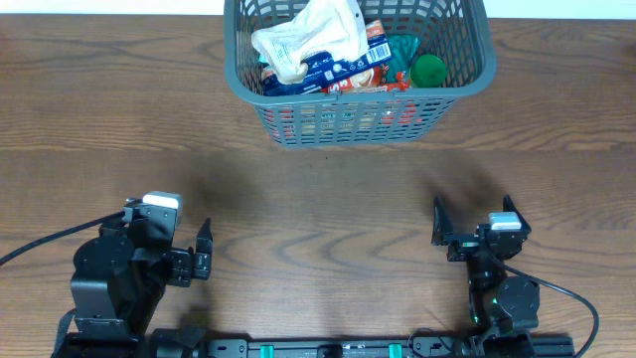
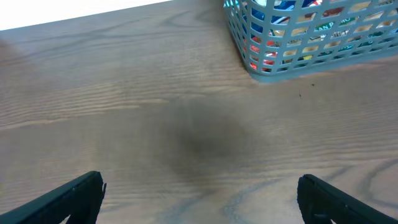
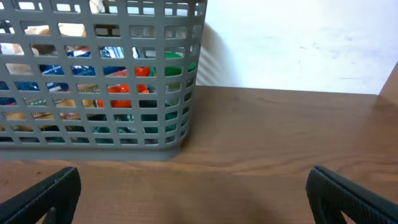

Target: Pack container

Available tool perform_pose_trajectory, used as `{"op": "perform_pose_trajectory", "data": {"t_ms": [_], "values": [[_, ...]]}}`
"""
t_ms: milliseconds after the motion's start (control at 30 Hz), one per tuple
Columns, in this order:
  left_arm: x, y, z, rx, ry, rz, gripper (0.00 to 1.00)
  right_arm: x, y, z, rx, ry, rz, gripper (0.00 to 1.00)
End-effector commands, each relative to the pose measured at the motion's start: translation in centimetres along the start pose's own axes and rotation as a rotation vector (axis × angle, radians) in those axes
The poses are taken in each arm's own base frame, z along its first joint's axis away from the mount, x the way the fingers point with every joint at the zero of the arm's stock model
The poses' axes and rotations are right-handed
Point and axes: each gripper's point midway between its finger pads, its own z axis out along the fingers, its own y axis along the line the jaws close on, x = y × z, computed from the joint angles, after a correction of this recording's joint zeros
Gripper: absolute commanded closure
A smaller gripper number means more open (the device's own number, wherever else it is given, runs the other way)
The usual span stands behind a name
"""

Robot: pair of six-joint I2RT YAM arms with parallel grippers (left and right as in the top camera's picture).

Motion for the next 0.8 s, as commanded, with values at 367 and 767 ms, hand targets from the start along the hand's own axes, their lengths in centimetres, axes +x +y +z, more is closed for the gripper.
{"op": "perform_pose_trajectory", "data": {"t_ms": [367,767], "values": [[4.1,-2.6,-1.0,0.120,-0.011,-0.167,0.01,0.1,0.2,0.0,-0.011,-0.002,-0.016,0.01],[3.1,-1.9,5.5,0.051,-0.445,-0.001,0.01,0.1,0.3,0.0,-0.012,-0.002,-0.016,0.01]]}}
